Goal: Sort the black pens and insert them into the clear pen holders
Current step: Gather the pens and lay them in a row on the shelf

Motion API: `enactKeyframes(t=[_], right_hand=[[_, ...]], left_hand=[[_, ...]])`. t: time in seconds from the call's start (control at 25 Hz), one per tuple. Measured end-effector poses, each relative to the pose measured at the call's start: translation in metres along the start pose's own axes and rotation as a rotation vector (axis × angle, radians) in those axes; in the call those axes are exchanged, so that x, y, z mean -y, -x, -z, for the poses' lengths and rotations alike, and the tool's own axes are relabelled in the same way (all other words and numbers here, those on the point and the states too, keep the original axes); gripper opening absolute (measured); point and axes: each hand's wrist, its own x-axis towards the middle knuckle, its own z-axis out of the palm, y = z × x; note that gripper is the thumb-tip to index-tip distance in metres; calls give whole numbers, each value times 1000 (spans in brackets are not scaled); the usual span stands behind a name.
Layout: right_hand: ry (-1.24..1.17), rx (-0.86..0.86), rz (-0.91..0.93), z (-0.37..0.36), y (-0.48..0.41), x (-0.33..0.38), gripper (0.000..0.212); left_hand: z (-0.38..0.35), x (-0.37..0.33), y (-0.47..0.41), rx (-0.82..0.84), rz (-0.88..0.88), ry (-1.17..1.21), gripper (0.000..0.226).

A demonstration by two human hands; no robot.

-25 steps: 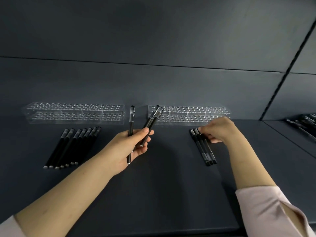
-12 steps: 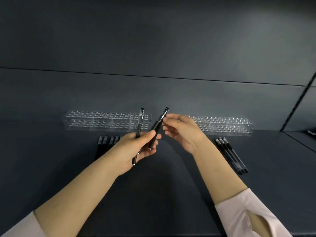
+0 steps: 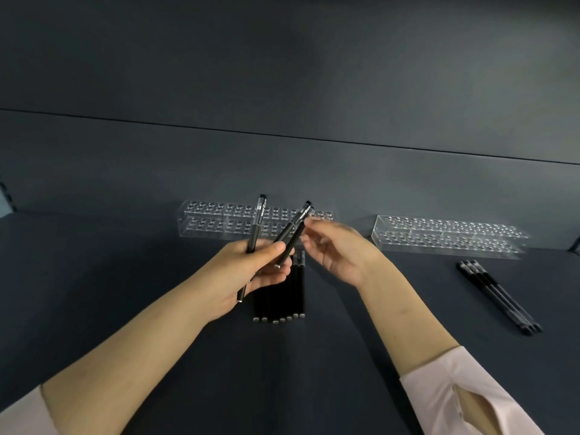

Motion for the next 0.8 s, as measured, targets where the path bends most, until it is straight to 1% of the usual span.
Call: enactKeyframes(t=[0.08, 0.2, 0.4, 0.44, 0.56, 0.6, 0.68, 0.8], right_hand=[[91, 0, 3, -9, 0, -6, 8], [147, 5, 27, -18, 1, -10, 11], [211, -110, 31, -7, 5, -1, 12], [294, -143, 15, -4, 6, 1, 12], [667, -196, -83, 2, 8, -5, 10], [731, -200, -103, 2, 8, -7, 9], [759, -209, -105, 0, 7, -10, 8], [730, -239, -84, 2, 6, -7, 8]], left_hand=[[7, 0, 1, 28, 17, -29, 20], [18, -1, 3, 28, 34, -46, 19], [50, -4, 7, -46, 93, -178, 21], [56, -3, 8, -49, 102, -181, 22], [67, 0, 7, -47, 121, -143, 25], [69, 1, 6, -61, 135, -131, 25], [72, 0, 2, -99, 175, -83, 24], [73, -3, 1, -132, 197, -9, 22]])
